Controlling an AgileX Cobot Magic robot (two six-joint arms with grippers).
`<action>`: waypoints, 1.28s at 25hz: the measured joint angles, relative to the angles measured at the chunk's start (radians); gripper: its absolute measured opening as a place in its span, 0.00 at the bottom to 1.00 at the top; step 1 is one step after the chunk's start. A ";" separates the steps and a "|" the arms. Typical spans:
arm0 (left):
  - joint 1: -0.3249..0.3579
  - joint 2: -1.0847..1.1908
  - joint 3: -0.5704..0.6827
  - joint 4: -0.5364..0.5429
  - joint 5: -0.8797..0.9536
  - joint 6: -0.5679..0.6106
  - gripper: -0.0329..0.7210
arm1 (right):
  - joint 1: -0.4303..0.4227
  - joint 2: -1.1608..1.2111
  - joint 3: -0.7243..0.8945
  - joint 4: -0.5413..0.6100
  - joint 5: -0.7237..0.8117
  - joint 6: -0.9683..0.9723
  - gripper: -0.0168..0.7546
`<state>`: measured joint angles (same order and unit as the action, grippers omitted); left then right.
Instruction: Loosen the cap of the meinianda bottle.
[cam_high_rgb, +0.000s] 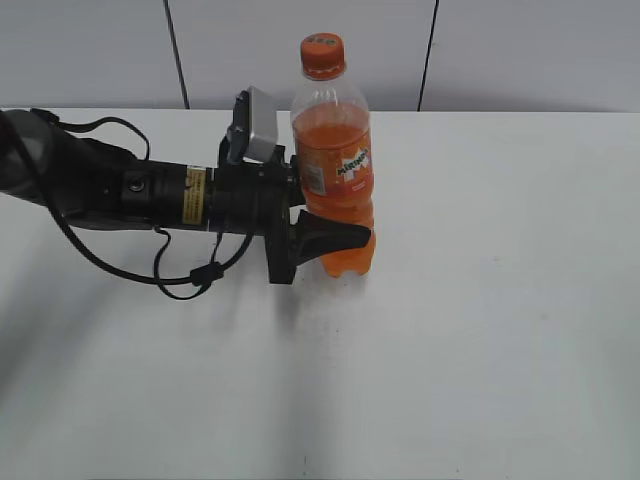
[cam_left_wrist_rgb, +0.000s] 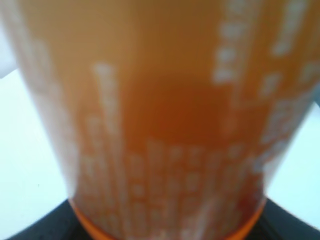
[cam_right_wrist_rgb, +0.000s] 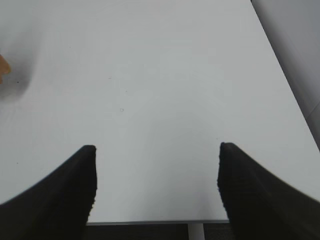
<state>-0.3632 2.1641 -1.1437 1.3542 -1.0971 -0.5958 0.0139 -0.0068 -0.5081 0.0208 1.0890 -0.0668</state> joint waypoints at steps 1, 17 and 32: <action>-0.010 0.012 -0.019 -0.005 0.005 -0.005 0.58 | 0.000 0.000 0.000 0.000 0.000 0.000 0.75; -0.060 0.124 -0.080 0.015 0.092 -0.014 0.58 | 0.000 0.000 0.000 0.000 0.000 0.000 0.75; -0.060 0.126 -0.080 0.009 0.089 -0.014 0.58 | 0.000 0.000 0.000 0.000 0.000 0.000 0.75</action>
<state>-0.4232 2.2902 -1.2237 1.3634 -1.0085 -0.6100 0.0139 -0.0068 -0.5081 0.0208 1.0890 -0.0668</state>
